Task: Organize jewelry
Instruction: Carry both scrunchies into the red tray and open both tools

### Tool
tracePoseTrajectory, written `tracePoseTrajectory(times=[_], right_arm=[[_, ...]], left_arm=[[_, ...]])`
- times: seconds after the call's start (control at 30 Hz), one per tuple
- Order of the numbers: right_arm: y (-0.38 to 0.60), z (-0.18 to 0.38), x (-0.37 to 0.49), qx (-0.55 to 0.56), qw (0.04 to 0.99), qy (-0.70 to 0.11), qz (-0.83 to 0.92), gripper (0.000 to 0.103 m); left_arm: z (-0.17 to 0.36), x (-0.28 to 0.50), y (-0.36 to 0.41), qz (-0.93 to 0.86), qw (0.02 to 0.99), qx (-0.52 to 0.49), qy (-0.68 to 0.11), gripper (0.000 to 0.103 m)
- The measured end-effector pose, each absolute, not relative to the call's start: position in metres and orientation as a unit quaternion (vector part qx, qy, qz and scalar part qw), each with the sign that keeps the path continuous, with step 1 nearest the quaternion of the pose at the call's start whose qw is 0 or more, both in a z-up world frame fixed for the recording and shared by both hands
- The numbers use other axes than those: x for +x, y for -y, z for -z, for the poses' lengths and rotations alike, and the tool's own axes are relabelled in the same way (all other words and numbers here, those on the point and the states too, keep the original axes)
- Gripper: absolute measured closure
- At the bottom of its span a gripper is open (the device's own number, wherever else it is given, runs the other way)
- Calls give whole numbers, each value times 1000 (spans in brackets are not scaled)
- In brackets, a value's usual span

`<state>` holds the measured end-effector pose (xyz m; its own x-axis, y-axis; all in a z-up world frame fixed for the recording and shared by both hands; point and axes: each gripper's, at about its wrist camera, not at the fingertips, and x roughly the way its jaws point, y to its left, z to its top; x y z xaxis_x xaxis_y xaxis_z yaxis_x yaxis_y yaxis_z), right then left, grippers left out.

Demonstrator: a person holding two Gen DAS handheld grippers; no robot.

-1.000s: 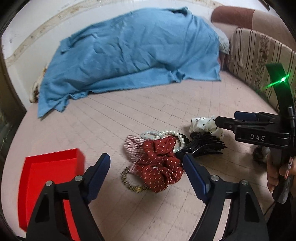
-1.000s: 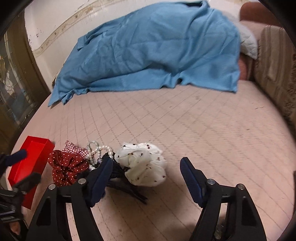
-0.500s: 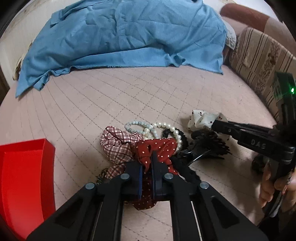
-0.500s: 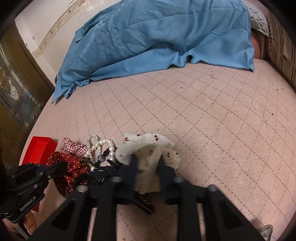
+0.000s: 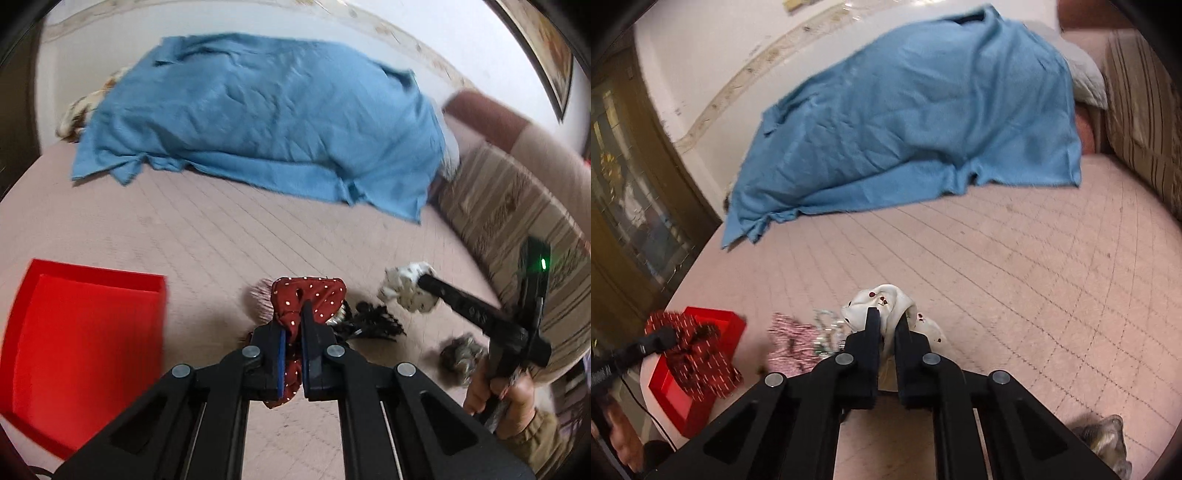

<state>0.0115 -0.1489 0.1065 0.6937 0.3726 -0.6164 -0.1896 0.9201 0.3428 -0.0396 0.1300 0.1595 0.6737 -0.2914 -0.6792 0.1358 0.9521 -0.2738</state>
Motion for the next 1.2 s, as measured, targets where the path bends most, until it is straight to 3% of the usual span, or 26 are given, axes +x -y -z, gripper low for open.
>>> tracePoseTrajectory(times=[0.23,0.53,0.87,1.13,1.2], right_arm=[[79,-134,-11,100,900,-358,-226,95],[-43,-142,-8,49,866,-388,-312,95],[-165,-102,29,24,818,-451,-356,95],[-213,-65,66,36,798,-490,-348,94],[-221,-61,70,37,797,-493,-347,93]], left_arm=[[-170,-49,-213,50,916,-146,-370,97],[-137,-30,-299,-48,910,-157,-380,97],[-94,0,-374,-113,887,-187,-406,97],[-88,6,-388,-111,883,-202,-408,97],[-90,4,-389,-112,887,-202,-401,90]])
